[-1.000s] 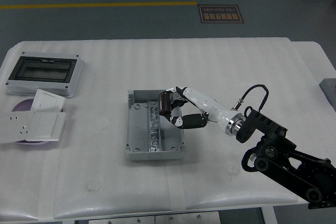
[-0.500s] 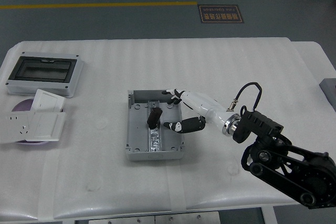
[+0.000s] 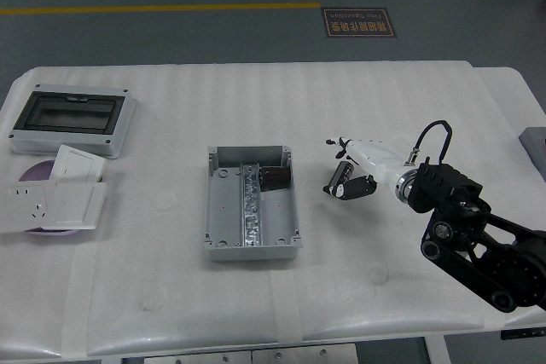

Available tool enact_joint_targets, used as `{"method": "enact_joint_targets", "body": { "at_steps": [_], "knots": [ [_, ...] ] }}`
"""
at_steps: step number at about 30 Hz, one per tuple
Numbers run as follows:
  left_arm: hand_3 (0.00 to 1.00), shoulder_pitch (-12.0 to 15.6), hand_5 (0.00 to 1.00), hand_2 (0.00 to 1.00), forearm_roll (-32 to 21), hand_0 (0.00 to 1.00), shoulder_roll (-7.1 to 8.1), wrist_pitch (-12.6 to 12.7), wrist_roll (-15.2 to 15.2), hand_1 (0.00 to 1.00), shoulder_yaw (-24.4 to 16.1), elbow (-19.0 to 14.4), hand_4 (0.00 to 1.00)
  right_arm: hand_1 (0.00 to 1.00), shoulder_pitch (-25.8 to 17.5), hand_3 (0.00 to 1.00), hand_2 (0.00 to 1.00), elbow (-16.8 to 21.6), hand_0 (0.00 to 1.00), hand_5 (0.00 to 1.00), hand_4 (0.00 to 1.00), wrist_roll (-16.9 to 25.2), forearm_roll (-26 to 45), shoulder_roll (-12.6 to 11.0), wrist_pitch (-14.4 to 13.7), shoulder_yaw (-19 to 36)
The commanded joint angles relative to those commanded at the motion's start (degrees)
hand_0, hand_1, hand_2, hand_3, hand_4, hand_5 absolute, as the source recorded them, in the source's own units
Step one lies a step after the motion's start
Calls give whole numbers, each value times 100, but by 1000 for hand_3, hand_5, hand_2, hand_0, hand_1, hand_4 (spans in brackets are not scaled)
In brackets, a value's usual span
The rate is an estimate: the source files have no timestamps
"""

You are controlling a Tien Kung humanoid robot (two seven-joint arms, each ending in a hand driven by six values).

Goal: Pick up the battery,place it into the box

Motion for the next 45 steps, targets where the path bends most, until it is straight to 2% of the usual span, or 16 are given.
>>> {"method": "enact_joint_targets", "body": {
  "at_steps": [7, 8, 13, 14, 25, 26, 31, 32, 37, 38, 43, 45],
  "knots": [
    [597, -11, 59, 531, 7, 654, 5, 4, -7, 624, -3, 0, 485, 791, 64, 978, 815, -42, 933, 381, 834, -251, -70, -8, 273, -51],
    [594, -11, 52, 529, 13, 654, 5, 4, -7, 620, -9, 0, 473, 790, 73, 980, 816, -48, 934, 409, 850, -262, -61, -3, 284, -60],
    [594, -11, 52, 529, -18, 654, 3, 14, -13, 620, 2, 0, 473, 790, 85, 980, 816, -80, 934, 409, 850, -260, 17, 39, 267, -113],
    [588, -11, 46, 528, -24, 653, 2, 17, -15, 618, 3, 0, 465, 788, 85, 981, 818, -86, 933, 456, 874, -258, 25, 48, 256, -126],
    [590, -4, 36, 527, -35, 653, 6, 33, -35, 616, 17, 0, 457, 778, 70, 972, 809, -129, 928, 481, 877, -356, -43, 56, 241, -160],
    [588, -5, 38, 526, -38, 653, 5, 35, -37, 615, 23, 0, 455, 744, 69, 867, 747, -134, 906, 473, 865, -364, -49, 56, 242, -158],
    [588, -10, 38, 526, -33, 653, 4, 37, -44, 615, 31, 0, 455, 744, 70, 867, 747, -167, 906, 473, 865, -376, -62, 69, 232, -159],
    [587, -11, 35, 526, -30, 653, 4, 38, -45, 615, 30, 0, 456, 707, 69, 708, 657, -173, 873, 477, 854, -376, -63, 71, 230, -159],
    [587, -10, 35, 526, -25, 653, 3, 40, -47, 615, 23, 0, 456, 707, 50, 708, 657, -194, 873, 477, 854, -370, -67, 76, 210, -155],
    [586, -8, 35, 526, -22, 652, 3, 41, -46, 615, 19, 0, 455, 684, 47, 644, 599, -196, 843, 480, 842, -366, -71, 77, 201, -153],
    [586, -5, 35, 526, 2, 652, 7, 37, -44, 615, 3, 0, 455, 684, 33, 644, 599, -214, 843, 480, 842, -339, -89, 84, 153, -134],
    [586, -10, 36, 526, 2, 652, 8, 40, -48, 616, 4, 0, 457, 676, 20, 625, 570, -231, 840, 486, 840, -320, -96, 90, 125, -120]
  ]
}}
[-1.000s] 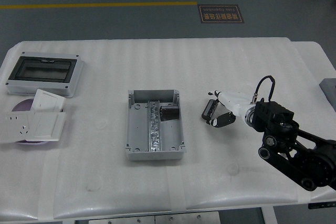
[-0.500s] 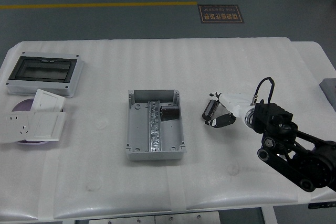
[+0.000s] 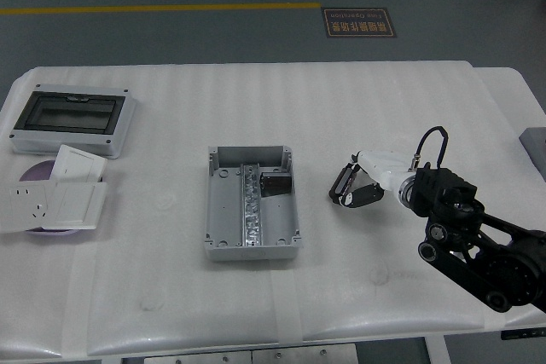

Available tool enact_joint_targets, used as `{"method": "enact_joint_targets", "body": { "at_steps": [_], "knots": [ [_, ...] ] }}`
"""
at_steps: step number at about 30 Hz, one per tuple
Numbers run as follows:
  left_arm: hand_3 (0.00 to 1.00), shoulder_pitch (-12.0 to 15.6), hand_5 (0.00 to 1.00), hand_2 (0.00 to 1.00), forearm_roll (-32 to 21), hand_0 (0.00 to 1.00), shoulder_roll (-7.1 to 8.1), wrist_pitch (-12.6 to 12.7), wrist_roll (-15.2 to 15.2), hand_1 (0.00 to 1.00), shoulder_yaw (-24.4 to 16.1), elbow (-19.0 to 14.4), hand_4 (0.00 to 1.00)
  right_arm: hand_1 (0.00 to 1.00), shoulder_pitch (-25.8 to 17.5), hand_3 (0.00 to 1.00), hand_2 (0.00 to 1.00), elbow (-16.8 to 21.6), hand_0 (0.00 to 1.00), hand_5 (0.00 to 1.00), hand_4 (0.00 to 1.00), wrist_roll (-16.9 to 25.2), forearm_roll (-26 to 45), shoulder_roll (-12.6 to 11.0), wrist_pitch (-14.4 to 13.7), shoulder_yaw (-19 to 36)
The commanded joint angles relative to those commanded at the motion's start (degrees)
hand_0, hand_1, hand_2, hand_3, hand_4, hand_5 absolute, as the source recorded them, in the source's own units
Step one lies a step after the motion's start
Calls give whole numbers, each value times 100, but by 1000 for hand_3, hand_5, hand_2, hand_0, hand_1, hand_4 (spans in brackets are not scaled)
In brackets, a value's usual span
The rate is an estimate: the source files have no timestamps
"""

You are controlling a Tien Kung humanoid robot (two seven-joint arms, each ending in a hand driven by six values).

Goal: Pick up the battery,place it into the box

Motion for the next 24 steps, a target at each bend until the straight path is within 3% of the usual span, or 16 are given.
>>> {"method": "enact_joint_targets", "body": {
  "at_steps": [8, 13, 18, 22, 23, 24],
  "knots": [
    [588, -8, 33, 528, -2, 653, -11, -1, 0, 617, 7, 0, 462, 670, -114, 610, 554, 330, 834, 497, 834, 358, 415, -70, -395, 203],
    [588, -7, 36, 528, 17, 653, -11, -4, 1, 619, -9, 0, 468, 661, -200, 599, 536, 849, 824, 505, 831, 969, 1241, -79, -971, 336],
    [588, -1, 40, 527, 28, 653, -14, -5, 0, 620, -18, 0, 470, 656, -207, 592, 532, 1311, 814, 508, 826, 1623, 2108, 19, -1519, 122],
    [588, 2, 40, 527, 28, 653, -18, -3, -1, 620, -20, 0, 470, 656, -182, 592, 532, 1371, 814, 508, 826, 1922, 2623, 85, -1605, -105],
    [587, 3, 46, 527, 31, 653, -19, -5, 0, 621, -23, 0, 477, 671, -175, 669, 647, 1355, 826, 501, 810, 1956, 2739, 92, -1609, -159],
    [587, 5, 46, 527, 35, 653, -19, -6, 0, 621, -25, 0, 477, 671, -170, 669, 647, 1340, 826, 501, 810, 1976, 2815, 96, -1611, -198]
  ]
}}
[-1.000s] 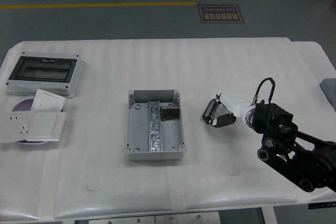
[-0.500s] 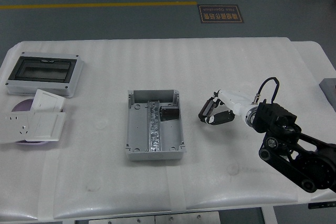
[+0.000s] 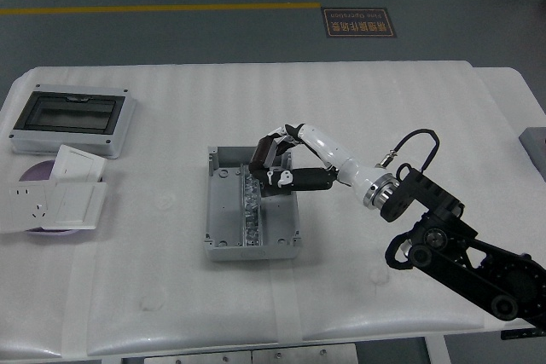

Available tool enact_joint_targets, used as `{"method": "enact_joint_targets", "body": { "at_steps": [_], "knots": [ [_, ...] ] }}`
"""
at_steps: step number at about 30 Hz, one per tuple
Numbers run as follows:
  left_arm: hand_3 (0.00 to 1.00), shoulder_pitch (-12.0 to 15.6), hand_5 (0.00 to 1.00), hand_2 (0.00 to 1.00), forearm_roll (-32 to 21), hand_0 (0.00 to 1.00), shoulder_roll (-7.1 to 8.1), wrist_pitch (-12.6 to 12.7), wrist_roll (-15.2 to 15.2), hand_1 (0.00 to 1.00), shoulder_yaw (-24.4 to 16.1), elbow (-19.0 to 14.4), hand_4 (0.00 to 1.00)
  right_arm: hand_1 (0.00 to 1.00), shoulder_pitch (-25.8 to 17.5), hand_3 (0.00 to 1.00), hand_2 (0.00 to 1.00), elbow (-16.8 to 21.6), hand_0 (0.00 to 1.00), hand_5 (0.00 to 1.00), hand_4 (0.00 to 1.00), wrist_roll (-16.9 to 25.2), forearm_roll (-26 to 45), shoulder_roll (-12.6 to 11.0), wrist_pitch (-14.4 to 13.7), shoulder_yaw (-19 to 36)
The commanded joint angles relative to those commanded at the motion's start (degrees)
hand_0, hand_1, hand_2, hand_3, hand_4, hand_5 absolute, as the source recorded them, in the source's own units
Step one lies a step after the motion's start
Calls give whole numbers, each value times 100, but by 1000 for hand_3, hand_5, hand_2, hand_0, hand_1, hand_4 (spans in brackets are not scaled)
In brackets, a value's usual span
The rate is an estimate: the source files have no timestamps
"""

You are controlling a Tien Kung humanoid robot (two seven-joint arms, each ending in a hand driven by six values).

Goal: Pick up the battery,place it into the box

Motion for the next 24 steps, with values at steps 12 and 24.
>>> {"method": "enact_joint_targets", "body": {
  "at_steps": [12, 24],
  "knots": [
    [585, 0, 51, 524, 48, 653, -7, -25, -35, 622, 17, 0, 483, 742, 16, 875, 749, -234, 896, 510, 817, -51, -415, 39, -2, -204],
    [582, 9, 36, 520, 71, 652, -9, -34, -31, 617, -6, 0, 472, 756, 10, 908, 770, -321, 924, 492, 831, -120, -599, 56, 68, -222]
  ]
}}
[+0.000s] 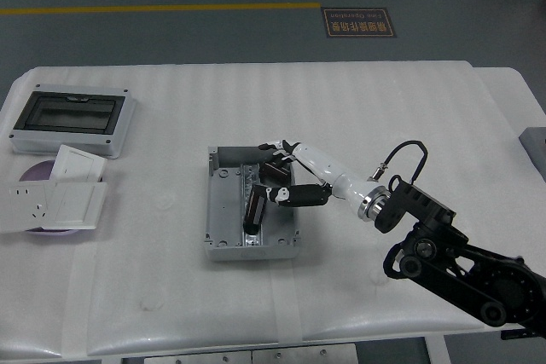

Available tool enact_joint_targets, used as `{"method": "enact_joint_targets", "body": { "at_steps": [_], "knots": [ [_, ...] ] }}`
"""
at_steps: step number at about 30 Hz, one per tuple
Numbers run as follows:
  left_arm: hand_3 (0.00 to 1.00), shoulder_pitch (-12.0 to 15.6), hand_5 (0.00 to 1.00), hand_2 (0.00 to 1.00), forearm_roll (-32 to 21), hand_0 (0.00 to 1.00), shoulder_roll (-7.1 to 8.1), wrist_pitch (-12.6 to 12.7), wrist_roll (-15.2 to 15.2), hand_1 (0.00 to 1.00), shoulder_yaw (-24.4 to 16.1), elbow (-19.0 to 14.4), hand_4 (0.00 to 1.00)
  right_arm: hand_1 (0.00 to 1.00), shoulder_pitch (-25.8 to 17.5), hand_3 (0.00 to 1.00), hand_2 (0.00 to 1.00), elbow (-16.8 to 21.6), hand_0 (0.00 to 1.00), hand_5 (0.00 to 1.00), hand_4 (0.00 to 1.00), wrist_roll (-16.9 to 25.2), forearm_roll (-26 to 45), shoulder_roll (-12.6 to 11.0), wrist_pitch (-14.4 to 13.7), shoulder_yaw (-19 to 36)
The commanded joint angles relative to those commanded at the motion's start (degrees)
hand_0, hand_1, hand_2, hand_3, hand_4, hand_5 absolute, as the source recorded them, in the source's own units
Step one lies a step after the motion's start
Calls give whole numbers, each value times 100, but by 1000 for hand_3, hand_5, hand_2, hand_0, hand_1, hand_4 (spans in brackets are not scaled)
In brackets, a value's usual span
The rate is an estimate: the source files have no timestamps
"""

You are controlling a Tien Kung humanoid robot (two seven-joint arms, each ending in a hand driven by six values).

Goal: Pick up the battery,place it into the box

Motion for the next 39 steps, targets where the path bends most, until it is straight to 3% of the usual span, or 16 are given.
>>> {"method": "enact_joint_targets", "body": {
  "at_steps": [4, 6, 17, 31, 39],
  "knots": [
    [582, 5, 36, 520, -20, 652, -4, -8, 17, 617, 3, 0, 472, 756, -40, 908, 770, -21, 924, 492, 831, 50, 120, 7, -13, 126],
    [583, 7, 38, 520, -27, 652, -5, -12, 26, 613, 2, 0, 474, 771, -60, 937, 829, -23, 934, 497, 861, 67, 144, 4, -21, 219],
    [582, -2, 2, 520, -79, 651, -24, -9, 38, 608, 12, 0, 461, 768, -384, 924, 838, -63, 936, 487, 861, 129, 102, -212, -151, 1481],
    [582, -121, 2, 518, -78, 651, 18, -17, 31, 606, 43, 0, 463, 753, -1296, 911, 816, 363, 917, 509, 882, 694, 1119, -469, -568, 3198],
    [583, -226, 2, 518, 4, 651, 72, -35, 14, 606, 31, 0, 465, 734, -1536, 887, 788, 428, 888, 539, 904, 902, 1607, -579, -643, 3694]
  ]
}}
